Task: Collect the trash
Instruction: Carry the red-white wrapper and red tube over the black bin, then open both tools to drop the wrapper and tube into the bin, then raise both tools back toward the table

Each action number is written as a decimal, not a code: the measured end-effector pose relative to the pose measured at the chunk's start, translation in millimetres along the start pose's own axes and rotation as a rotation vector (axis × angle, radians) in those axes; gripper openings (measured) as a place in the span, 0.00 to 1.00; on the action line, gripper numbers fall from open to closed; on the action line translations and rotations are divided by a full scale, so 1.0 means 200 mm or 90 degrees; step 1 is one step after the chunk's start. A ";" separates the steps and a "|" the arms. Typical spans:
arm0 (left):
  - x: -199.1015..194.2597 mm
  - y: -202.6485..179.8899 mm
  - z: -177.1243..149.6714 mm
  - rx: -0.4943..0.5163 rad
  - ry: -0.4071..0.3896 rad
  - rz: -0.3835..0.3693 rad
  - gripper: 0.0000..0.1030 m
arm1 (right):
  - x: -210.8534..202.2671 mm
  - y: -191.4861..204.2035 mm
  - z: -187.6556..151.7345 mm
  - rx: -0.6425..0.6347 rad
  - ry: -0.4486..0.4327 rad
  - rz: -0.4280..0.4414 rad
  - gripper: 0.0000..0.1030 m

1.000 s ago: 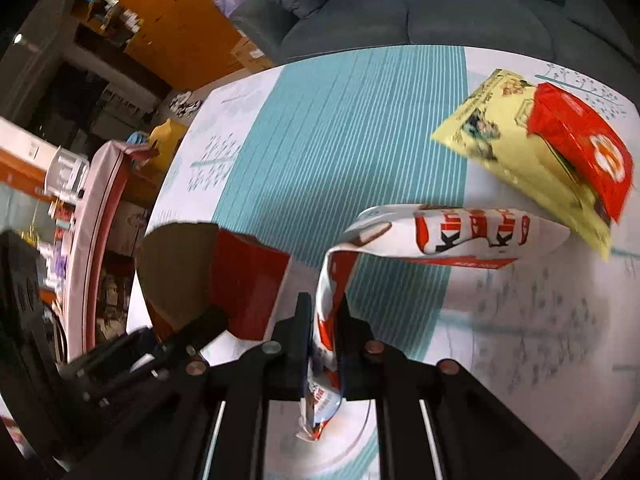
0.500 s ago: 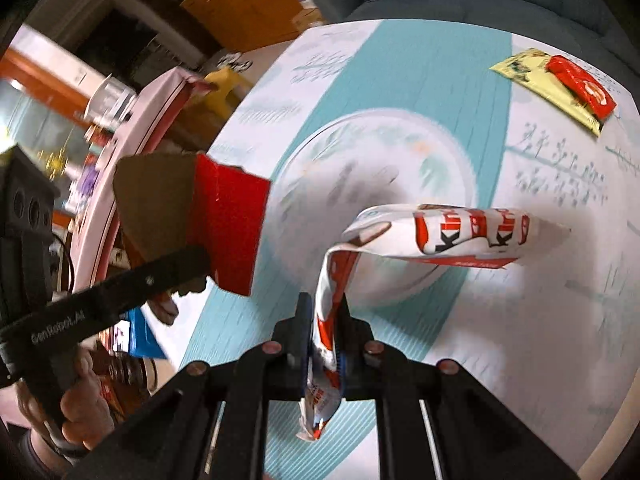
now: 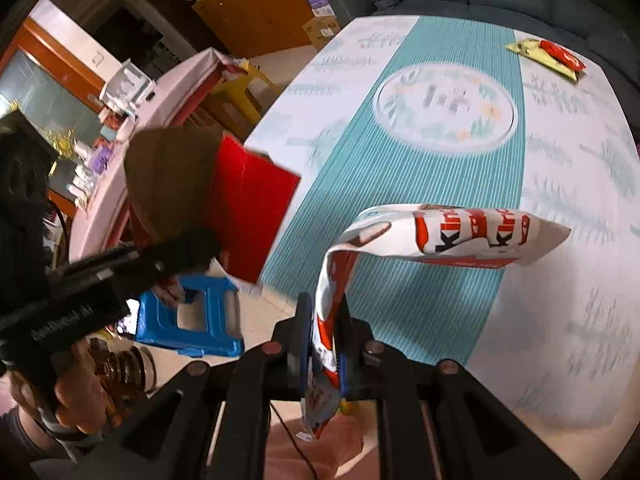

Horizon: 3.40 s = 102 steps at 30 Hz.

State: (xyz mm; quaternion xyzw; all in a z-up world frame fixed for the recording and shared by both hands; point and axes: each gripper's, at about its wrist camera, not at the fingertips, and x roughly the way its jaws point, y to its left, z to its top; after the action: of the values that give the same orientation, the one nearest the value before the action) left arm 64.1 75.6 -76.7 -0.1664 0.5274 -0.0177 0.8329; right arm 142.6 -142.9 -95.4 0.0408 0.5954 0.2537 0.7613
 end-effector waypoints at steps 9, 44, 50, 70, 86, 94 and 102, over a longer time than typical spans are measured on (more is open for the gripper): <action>0.04 0.20 -0.33 0.018 0.056 0.017 0.26 | 0.11 0.25 -0.32 -0.003 0.033 -0.064 0.10; 1.93 0.36 -1.08 0.016 0.282 0.086 0.43 | 1.73 -0.62 -1.05 0.015 0.281 -0.086 0.12; 1.96 0.35 -1.07 0.008 0.285 0.097 0.71 | 1.79 -0.68 -1.06 -0.010 0.299 -0.089 0.14; 1.53 0.35 -1.04 -0.029 0.209 0.193 0.76 | 1.58 -0.65 -1.02 0.071 0.197 -0.137 0.43; 0.55 0.13 -0.73 0.017 0.132 0.182 0.76 | 0.73 -0.22 -0.87 0.049 0.131 -0.128 0.43; 0.08 0.03 -0.47 0.069 0.051 0.162 0.76 | 0.22 0.01 -0.67 0.012 0.038 -0.168 0.43; -0.32 -0.14 -0.18 0.169 -0.080 0.169 0.76 | -0.21 0.13 -0.45 0.012 -0.094 -0.234 0.43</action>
State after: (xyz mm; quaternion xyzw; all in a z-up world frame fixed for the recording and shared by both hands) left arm 8.2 53.0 -25.9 0.0153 0.4848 0.0330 0.8739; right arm 43.2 -160.3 -74.4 -0.0434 0.5379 0.1009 0.8358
